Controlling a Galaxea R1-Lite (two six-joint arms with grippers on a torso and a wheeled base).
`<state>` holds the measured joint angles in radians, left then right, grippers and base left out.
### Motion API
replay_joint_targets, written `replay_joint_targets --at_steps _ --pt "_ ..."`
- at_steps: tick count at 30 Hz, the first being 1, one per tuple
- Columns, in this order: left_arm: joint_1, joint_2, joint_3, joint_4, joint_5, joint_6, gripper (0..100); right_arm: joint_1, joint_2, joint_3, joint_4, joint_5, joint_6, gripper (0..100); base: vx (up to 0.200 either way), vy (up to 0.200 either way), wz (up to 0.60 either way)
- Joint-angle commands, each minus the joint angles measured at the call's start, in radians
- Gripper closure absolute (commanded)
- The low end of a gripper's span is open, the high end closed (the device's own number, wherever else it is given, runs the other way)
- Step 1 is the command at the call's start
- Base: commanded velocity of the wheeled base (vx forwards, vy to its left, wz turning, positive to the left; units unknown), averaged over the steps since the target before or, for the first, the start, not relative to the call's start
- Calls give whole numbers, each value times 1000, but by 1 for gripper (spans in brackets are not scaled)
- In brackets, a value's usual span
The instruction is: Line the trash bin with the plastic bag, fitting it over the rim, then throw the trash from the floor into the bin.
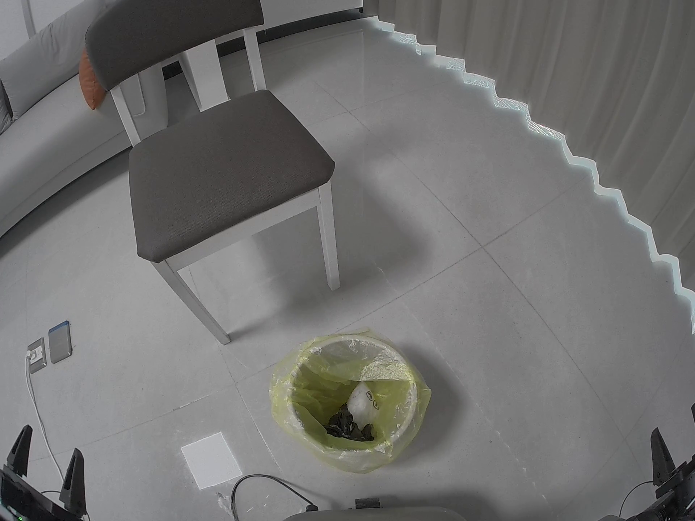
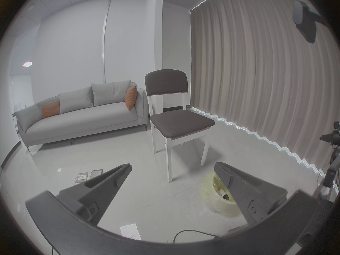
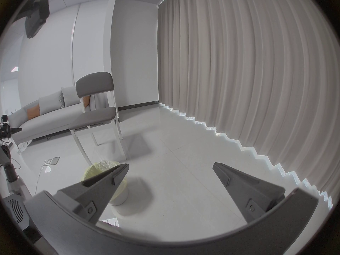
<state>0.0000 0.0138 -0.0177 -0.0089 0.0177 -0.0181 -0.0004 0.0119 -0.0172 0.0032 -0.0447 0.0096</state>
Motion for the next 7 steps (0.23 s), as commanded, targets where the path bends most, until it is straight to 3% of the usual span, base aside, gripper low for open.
replay_joint_targets --at_steps 1,7 --pt "0 -14 18 0 -1 15 0 0 -12 16 0 0 3 0 0 0 0" --pt "0 -14 18 0 -1 15 0 0 -12 16 0 -6 20 0 0 0 0"
